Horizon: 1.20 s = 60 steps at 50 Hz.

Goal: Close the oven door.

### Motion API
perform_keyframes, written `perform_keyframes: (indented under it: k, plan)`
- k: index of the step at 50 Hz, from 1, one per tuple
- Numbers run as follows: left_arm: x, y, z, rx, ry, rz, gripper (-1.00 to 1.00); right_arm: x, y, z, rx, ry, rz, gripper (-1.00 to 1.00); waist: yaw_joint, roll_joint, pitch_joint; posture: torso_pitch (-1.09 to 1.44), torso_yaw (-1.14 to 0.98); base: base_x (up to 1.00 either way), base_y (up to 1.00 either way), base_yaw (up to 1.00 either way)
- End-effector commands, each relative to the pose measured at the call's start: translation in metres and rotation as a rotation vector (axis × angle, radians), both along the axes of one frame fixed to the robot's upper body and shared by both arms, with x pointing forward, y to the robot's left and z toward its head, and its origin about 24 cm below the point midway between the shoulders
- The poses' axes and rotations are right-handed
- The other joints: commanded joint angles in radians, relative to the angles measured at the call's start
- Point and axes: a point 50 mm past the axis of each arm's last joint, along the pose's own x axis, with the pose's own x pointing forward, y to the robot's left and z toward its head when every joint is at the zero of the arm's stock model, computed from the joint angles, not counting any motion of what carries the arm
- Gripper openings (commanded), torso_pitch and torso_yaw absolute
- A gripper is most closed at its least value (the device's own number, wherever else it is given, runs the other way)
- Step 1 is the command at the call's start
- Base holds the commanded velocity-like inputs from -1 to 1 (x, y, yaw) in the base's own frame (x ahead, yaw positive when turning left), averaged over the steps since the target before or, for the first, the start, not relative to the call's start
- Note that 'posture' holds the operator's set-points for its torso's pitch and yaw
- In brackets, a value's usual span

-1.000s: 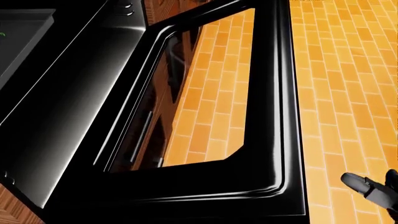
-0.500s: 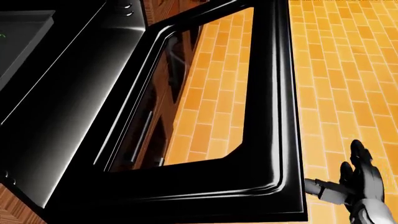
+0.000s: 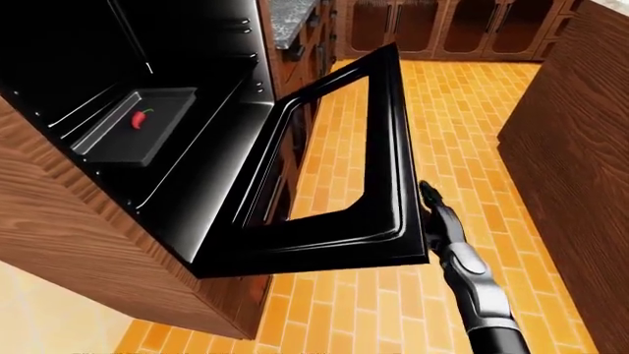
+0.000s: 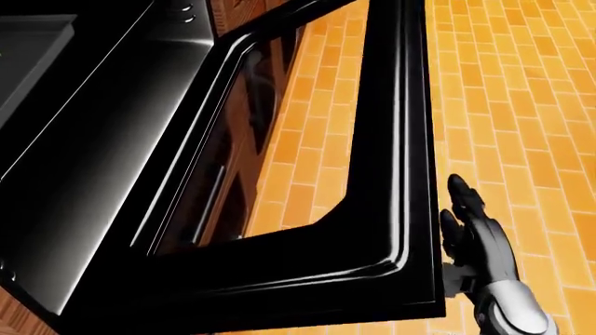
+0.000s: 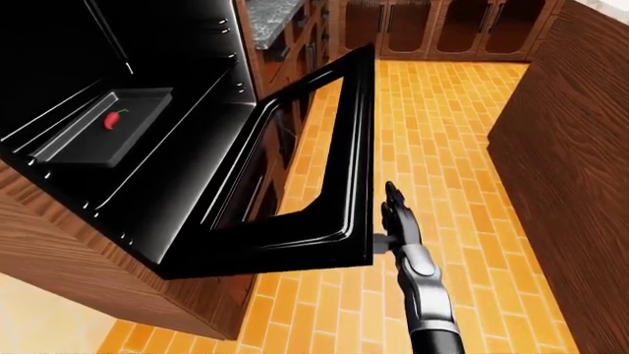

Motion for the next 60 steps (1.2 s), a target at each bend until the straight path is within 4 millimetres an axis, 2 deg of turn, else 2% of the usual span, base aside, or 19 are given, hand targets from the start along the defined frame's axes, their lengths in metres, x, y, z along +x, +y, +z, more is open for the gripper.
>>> perform_keyframes:
  k: [1, 6, 11, 20, 32, 37, 41, 49, 57, 60]
  plan:
    - [-0.007, -0.003, 0.011, 0.034, -0.055, 0.003, 1.00, 0.007, 0.013, 0.027, 0.003, -0.087, 0.072, 1.00, 0.001, 0.003, -0.021, 0.00, 0.00, 0.00, 0.00, 0.00]
    - [-0.007, -0.003, 0.012, 0.034, -0.057, 0.003, 1.00, 0.001, 0.030, 0.040, -0.001, -0.106, 0.145, 1.00, -0.001, 0.004, -0.021, 0.00, 0.00, 0.00, 0.00, 0.00]
    - [-0.008, -0.002, 0.012, 0.033, -0.058, 0.004, 1.00, -0.014, 0.065, 0.068, -0.013, -0.152, 0.281, 1.00, 0.001, 0.005, -0.020, 0.00, 0.00, 0.00, 0.00, 0.00]
    - [-0.009, -0.002, 0.013, 0.033, -0.060, 0.005, 1.00, -0.012, 0.090, 0.096, -0.045, -0.208, 0.377, 1.00, -0.005, 0.013, -0.020, 0.00, 0.00, 0.00, 0.00, 0.00]
    - [-0.011, 0.000, 0.014, 0.032, -0.063, 0.008, 1.00, 0.013, 0.129, 0.141, -0.139, -0.287, 0.508, 1.00, -0.013, 0.025, -0.018, 0.00, 0.00, 0.00, 0.00, 0.00]
    - [-0.012, 0.001, 0.015, 0.031, -0.066, 0.011, 1.00, 0.033, 0.148, 0.164, -0.184, -0.320, 0.550, 1.00, -0.019, 0.034, -0.018, 0.00, 0.00, 0.00, 0.00, 0.00]
    - [-0.014, 0.003, 0.016, 0.030, -0.068, 0.014, 1.00, 0.045, 0.171, 0.181, -0.225, -0.347, 0.606, 1.00, -0.021, 0.041, -0.016, 0.00, 0.00, 0.00, 0.00, 0.00]
    - [-0.014, 0.004, 0.015, 0.029, -0.069, 0.017, 1.00, 0.054, 0.203, 0.192, -0.279, -0.378, 0.685, 1.00, -0.023, 0.053, -0.015, 0.00, 0.00, 0.00, 0.00, 0.00]
    - [-0.015, 0.005, 0.016, 0.028, -0.071, 0.020, 1.00, 0.056, 0.233, 0.202, -0.290, -0.395, 0.761, 1.00, -0.025, 0.061, -0.016, 0.00, 0.00, 0.00, 0.00, 0.00]
    - [-0.016, 0.006, 0.016, 0.027, -0.072, 0.021, 1.00, 0.052, 0.256, 0.206, -0.289, -0.404, 0.820, 1.00, -0.026, 0.065, -0.017, 0.00, 0.00, 0.00, 0.00, 0.00]
